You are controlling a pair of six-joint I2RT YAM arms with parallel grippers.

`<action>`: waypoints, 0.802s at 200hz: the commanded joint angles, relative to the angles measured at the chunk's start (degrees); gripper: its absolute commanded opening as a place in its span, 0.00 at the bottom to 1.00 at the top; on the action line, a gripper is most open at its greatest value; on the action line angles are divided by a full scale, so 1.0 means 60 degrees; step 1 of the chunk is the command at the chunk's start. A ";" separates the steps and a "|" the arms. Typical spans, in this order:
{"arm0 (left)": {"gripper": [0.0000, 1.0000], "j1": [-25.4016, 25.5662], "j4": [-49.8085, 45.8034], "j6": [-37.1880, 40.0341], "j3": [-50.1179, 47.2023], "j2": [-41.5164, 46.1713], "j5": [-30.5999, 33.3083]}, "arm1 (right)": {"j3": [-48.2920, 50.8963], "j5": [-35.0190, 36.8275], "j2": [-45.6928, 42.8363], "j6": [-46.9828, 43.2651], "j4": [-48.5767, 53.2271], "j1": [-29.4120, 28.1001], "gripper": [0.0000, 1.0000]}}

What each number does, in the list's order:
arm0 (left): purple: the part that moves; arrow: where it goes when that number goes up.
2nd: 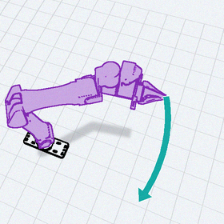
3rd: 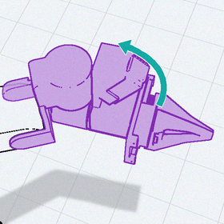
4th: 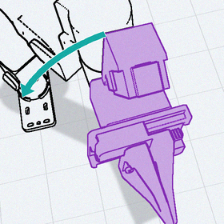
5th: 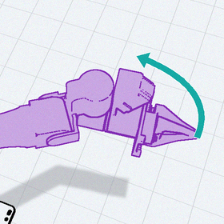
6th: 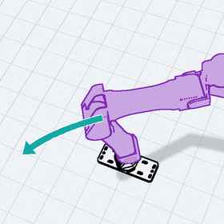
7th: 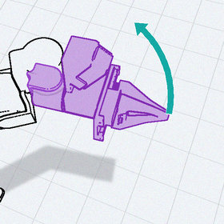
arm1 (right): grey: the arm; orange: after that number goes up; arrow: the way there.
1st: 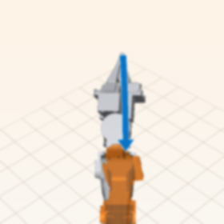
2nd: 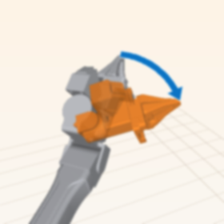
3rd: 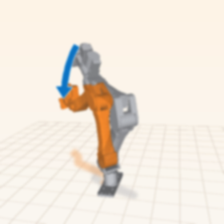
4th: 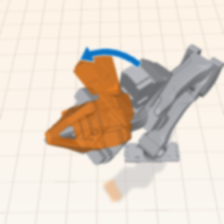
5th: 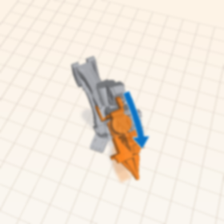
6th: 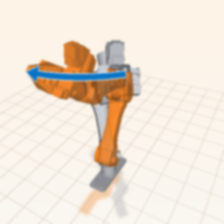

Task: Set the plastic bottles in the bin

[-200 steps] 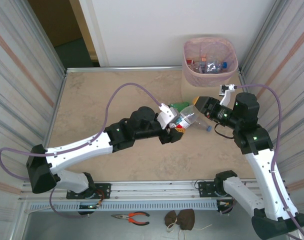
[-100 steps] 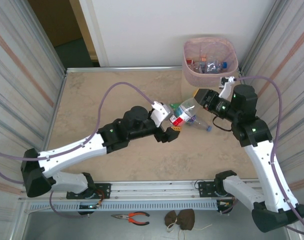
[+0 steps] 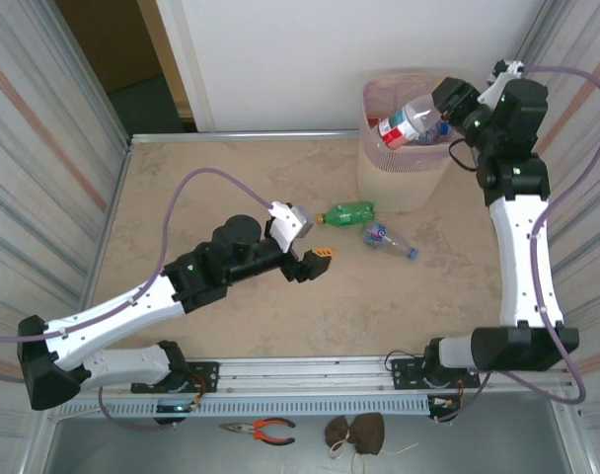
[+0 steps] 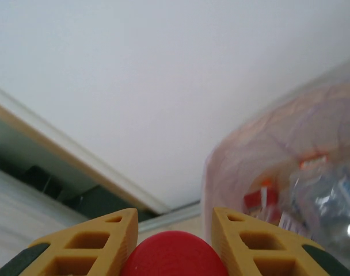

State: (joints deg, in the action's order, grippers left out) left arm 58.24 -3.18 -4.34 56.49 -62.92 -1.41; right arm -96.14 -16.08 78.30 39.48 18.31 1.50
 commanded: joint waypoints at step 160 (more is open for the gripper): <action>0.82 -0.1280 -0.0243 -0.0350 0.0412 -0.0682 -0.0862 | -0.4946 0.0244 0.7045 0.0167 -0.2989 0.0602 0.31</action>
State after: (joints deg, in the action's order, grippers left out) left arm 51.18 -3.75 -5.45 56.69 -66.67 -4.97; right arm -122.48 -12.40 117.32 38.76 2.28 5.61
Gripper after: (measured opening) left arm 0.819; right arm 0.342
